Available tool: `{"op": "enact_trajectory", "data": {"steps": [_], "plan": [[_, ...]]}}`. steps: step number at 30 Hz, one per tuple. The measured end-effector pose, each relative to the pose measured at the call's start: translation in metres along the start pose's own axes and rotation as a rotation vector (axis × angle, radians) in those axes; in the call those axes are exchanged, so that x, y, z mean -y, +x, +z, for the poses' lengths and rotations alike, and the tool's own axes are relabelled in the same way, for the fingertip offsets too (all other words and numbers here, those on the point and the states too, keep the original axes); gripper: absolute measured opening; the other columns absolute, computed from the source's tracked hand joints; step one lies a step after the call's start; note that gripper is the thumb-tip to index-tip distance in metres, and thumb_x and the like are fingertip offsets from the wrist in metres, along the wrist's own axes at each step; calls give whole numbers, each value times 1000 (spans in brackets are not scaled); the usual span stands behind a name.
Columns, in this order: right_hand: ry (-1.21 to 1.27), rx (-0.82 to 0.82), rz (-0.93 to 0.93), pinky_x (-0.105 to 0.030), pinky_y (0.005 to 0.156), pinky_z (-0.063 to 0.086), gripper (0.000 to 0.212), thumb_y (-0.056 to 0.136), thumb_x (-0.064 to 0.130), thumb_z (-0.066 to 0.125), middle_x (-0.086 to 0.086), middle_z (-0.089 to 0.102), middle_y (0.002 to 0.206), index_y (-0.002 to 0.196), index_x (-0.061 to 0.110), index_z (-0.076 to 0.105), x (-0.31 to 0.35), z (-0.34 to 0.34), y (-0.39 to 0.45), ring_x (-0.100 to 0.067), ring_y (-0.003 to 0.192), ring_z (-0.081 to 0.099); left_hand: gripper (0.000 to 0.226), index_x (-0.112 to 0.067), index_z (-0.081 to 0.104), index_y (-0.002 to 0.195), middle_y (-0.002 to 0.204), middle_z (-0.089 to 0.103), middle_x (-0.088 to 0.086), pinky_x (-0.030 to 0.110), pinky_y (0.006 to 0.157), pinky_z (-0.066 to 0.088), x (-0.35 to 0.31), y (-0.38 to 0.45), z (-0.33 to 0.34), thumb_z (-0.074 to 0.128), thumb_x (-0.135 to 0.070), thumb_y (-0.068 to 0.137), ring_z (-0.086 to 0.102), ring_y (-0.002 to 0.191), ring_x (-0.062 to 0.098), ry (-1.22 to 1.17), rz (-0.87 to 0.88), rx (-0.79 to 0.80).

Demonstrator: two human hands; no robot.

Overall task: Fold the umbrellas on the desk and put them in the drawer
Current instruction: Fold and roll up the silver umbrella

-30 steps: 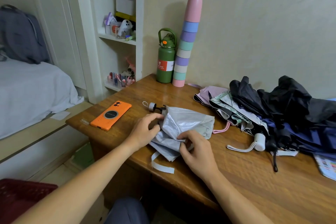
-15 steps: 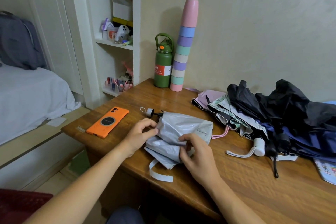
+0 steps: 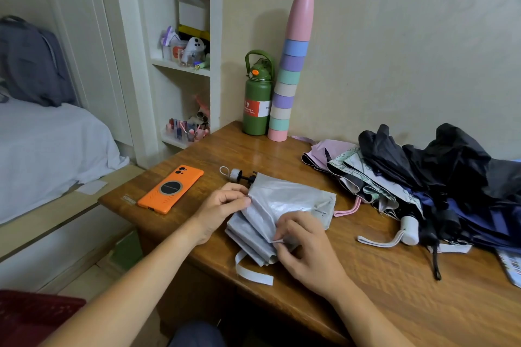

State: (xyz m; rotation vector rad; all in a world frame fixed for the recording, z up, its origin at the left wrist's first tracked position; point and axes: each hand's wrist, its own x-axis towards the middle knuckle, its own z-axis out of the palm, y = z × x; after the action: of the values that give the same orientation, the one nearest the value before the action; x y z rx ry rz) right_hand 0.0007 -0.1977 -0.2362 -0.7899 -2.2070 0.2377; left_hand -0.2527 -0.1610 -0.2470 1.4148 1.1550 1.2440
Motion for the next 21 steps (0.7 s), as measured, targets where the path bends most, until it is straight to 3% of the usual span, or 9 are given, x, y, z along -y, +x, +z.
{"op": "enact_trajectory", "data": {"steps": [5,11,14,17,19,21], "plan": [[17,69,42,-26,80,46,14,89,17,66,18,56,93,91,28,58,3,-4,0,-10,91,55,58,-14,79,103,123,65,-2,27,99,43,-4,-3,1,72,-62,72,63,117,11,-82,-25,-19],[-37,119,26,-29,82,45,9,91,23,65,19,55,87,90,30,59,4,-4,-1,-5,85,53,38,-20,78,73,106,65,-12,25,93,42,-3,-2,1,73,-58,72,61,106,6,2,13,-1],[-51,95,44,-29,84,43,11,89,23,66,18,54,83,88,30,58,3,-5,-2,-5,83,52,55,-11,72,74,105,64,-5,19,91,39,-5,-3,4,65,-66,73,58,99,-1,0,3,-3],[-53,111,27,-30,86,43,11,88,20,67,17,53,84,88,28,59,4,-6,-1,-5,83,52,49,-25,77,76,109,63,-11,18,94,33,-4,-2,8,62,-72,73,51,110,-1,132,11,21],[-60,135,6,-30,88,43,11,87,20,67,17,53,85,88,28,60,4,-5,0,-4,83,52,39,-27,81,81,113,64,-11,19,94,36,-3,-2,6,72,-63,71,54,115,3,128,26,-10],[-73,163,-3,-31,88,43,11,86,20,67,17,54,85,88,29,61,4,-4,-1,-4,83,52,36,-16,80,85,117,64,-5,19,93,40,0,-2,1,79,-50,71,59,114,5,57,22,-51]]}}
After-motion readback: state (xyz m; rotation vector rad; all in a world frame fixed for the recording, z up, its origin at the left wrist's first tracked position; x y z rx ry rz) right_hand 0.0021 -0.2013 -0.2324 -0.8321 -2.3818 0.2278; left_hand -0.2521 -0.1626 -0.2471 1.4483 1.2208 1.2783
